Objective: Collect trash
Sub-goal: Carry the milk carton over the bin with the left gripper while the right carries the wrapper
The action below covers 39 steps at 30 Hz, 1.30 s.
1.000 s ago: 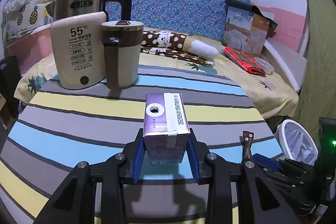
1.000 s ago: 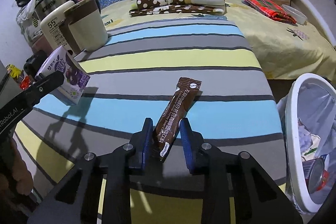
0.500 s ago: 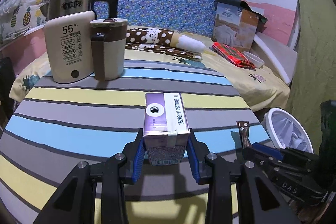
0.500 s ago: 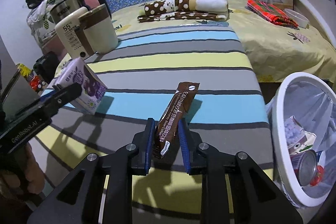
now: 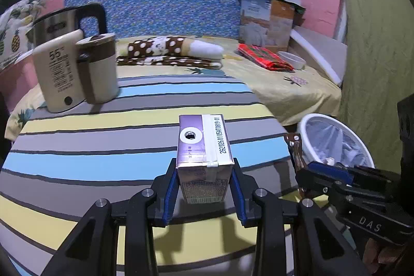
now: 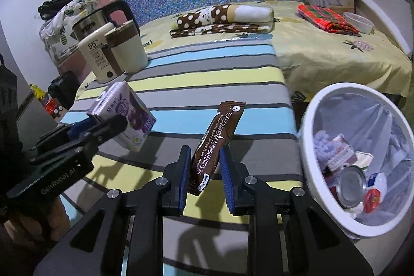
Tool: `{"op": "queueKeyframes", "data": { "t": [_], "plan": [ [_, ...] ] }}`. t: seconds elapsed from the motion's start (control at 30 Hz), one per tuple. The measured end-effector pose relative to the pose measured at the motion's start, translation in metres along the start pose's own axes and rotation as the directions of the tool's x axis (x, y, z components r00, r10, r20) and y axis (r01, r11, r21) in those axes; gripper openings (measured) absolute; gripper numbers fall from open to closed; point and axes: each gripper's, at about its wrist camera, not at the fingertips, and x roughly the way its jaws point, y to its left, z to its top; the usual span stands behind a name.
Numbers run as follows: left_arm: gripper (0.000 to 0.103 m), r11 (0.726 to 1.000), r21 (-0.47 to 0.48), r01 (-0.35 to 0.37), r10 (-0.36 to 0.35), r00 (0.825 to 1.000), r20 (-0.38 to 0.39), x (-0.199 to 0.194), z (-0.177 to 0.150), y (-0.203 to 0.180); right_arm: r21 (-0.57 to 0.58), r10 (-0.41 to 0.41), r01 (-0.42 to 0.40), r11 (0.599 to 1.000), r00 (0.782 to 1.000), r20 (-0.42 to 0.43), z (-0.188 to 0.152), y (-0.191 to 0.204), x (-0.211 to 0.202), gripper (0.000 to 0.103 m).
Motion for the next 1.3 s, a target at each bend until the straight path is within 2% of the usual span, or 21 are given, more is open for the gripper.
{"op": "queueKeyframes", "data": {
  "t": [0.5,0.9,1.3],
  "plan": [
    [0.037,0.993,0.064,0.099,-0.098,0.995,-0.006,0.000,0.006,-0.071,0.086,-0.068,0.062,0.994,0.996,0.061,-0.004,-0.049,-0.032,0.025],
    [0.037,0.975,0.119,0.186,-0.184,0.983,-0.028,0.012,0.014,-0.125,0.186,-0.156,0.137,0.973,0.983,0.093,-0.016,-0.095,-0.057,0.025],
    [0.037,0.957,0.143,0.254,-0.251,0.967,-0.044,0.025,0.021,-0.161,0.243,-0.195,0.167,0.956,0.976,0.095,-0.025,-0.126,-0.067,0.025]
  ]
}}
